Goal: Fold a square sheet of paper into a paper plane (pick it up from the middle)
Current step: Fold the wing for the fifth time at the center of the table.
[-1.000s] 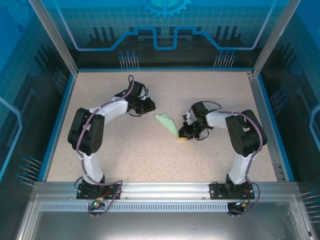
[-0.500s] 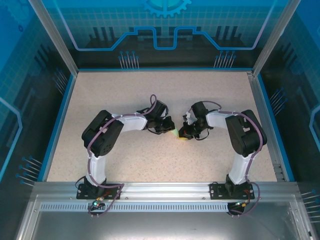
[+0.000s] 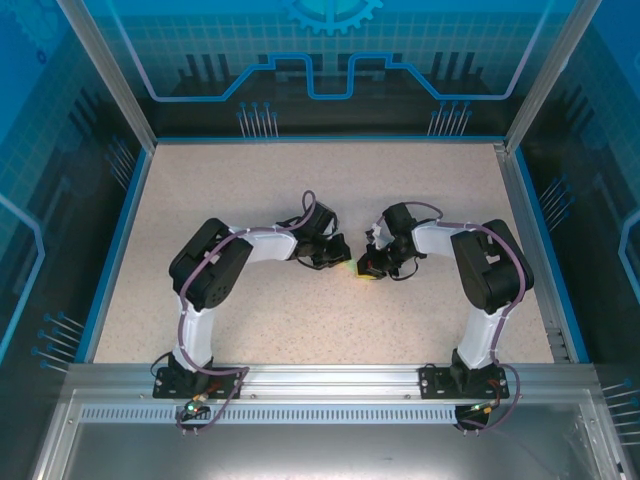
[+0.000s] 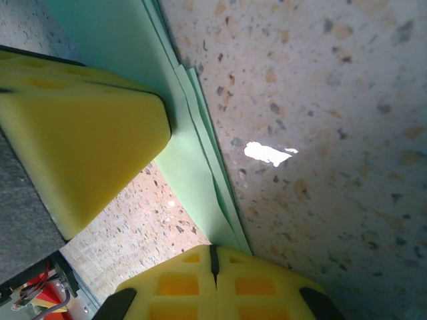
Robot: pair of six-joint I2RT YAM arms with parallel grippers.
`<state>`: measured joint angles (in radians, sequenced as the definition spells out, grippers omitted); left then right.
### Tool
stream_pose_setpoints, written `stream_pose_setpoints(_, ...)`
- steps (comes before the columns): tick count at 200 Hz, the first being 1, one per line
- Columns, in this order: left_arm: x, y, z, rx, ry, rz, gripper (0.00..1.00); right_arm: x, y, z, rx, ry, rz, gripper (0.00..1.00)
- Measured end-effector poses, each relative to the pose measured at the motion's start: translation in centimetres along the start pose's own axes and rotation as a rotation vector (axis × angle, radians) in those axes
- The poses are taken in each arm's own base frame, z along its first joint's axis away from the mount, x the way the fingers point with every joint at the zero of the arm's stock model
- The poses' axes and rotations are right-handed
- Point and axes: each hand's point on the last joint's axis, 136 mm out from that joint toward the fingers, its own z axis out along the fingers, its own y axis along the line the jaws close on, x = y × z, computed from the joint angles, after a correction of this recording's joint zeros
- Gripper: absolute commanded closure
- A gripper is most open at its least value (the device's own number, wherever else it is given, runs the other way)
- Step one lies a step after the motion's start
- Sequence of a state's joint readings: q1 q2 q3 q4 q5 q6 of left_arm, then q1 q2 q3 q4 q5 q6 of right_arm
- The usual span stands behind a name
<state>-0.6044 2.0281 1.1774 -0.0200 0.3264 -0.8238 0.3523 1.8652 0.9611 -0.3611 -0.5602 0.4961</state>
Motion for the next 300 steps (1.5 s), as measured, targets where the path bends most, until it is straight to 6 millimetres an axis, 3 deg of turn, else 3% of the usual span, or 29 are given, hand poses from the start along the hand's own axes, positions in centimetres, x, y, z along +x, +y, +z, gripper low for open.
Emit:
stream_pose_setpoints(52, -1.0, 0.7, -0.4, 0.011, 0.002, 0.017, 0.9, 0.0, 0.0, 0.0, 0.0, 0.0, 0.0, 1.0)
stream_pose_setpoints(114, -4.7, 3.3, -2.1, 0.024, -0.037, -0.035, 0.91, 0.0, 0.0, 0.0, -0.003, 0.0, -0.001, 1.0)
stream_pose_setpoints(174, -4.7, 3.3, -1.9, 0.04, -0.018, -0.027, 0.91, -0.4, 0.5, -0.7, 0.018, -0.006, -0.021, 1.0)
stream_pose_setpoints(194, -4.7, 3.3, -1.9, 0.042, -0.016, -0.026, 0.91, -1.5, 1.8, -1.4, 0.046, -0.022, -0.073, 1.0)
stream_pose_setpoints(214, -4.7, 3.3, -1.9, 0.042, -0.012, -0.023, 0.91, -3.3, 4.3, -1.8, 0.05, -0.056, -0.156, 1.0)
stream_pose_setpoints(239, -4.7, 3.3, -1.9, 0.037, -0.007, -0.015, 0.9, -4.5, 5.6, -0.7, 0.057, -0.054, -0.205, 1.0)
stream_pose_setpoints(280, -4.8, 3.3, -1.8, 0.035, 0.0, -0.017, 0.91, -4.3, 4.1, 1.8, 0.114, 0.014, -0.187, 1.0)
stream_pose_setpoints(300, -4.8, 3.3, -1.8, 0.031, 0.003, -0.02, 0.91, -4.3, 3.8, 2.0, 0.124, 0.022, -0.183, 1.0)
